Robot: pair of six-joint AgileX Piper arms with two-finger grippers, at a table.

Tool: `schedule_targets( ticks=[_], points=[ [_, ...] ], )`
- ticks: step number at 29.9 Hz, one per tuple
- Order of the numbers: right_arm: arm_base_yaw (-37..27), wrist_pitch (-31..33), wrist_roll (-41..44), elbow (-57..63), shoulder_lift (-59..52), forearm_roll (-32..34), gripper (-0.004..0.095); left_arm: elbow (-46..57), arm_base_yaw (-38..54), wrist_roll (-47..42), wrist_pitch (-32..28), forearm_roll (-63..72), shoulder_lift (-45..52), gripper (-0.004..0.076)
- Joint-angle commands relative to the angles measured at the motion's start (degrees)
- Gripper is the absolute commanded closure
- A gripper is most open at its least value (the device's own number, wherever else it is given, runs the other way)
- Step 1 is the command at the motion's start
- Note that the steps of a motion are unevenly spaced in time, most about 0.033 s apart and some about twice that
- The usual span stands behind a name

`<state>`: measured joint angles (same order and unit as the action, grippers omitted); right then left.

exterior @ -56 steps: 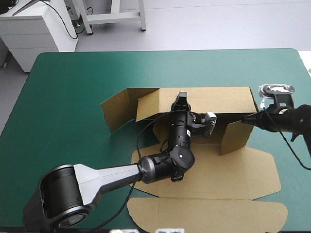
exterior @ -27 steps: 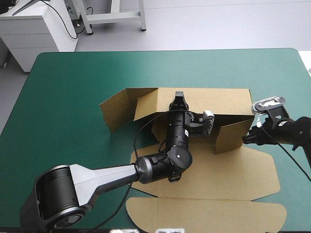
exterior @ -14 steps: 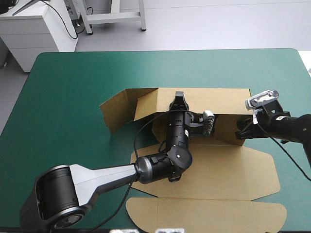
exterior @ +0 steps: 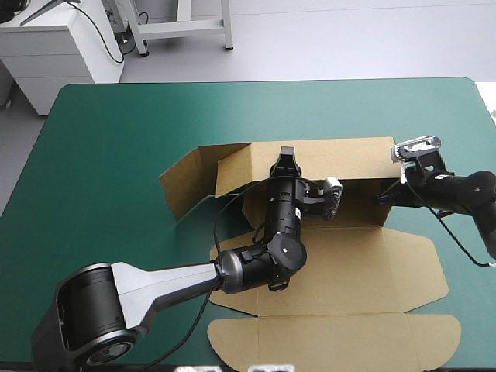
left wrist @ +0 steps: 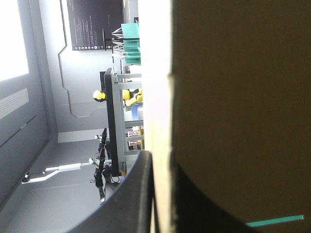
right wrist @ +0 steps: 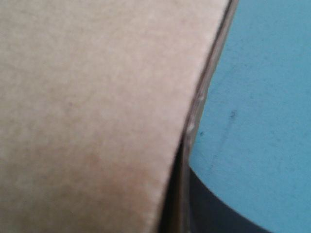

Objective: Fold the box

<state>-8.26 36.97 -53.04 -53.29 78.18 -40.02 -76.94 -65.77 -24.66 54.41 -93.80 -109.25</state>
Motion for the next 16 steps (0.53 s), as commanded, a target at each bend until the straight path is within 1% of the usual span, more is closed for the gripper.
schedule_targets(
  ticks=[1, 7, 13, 16],
  points=[
    [0.26, 0.99, -0.42, -0.44, 1.83, -5.50, 0.0910, -0.57, 0.03, -0.73, -0.48, 1.13, 2.19, 0.0732],
    [0.26, 0.99, -0.19, -0.44, 1.83, -5.40, 0.0908, -0.57, 0.03, -0.73, -0.48, 0.99, 2.19, 0.0732],
    [0.26, 0.99, 2.76, -0.44, 0.71, -1.07, 0.0908, -0.57, 0.03, -1.19, -0.48, -1.01, 2.19, 0.0732],
    [0.26, 1.11, 4.30, -0.44, -0.57, 0.55, 0.0908, -0.57, 0.17, -3.86, -1.22, -2.45, 2.19, 0.0725]
  ],
)
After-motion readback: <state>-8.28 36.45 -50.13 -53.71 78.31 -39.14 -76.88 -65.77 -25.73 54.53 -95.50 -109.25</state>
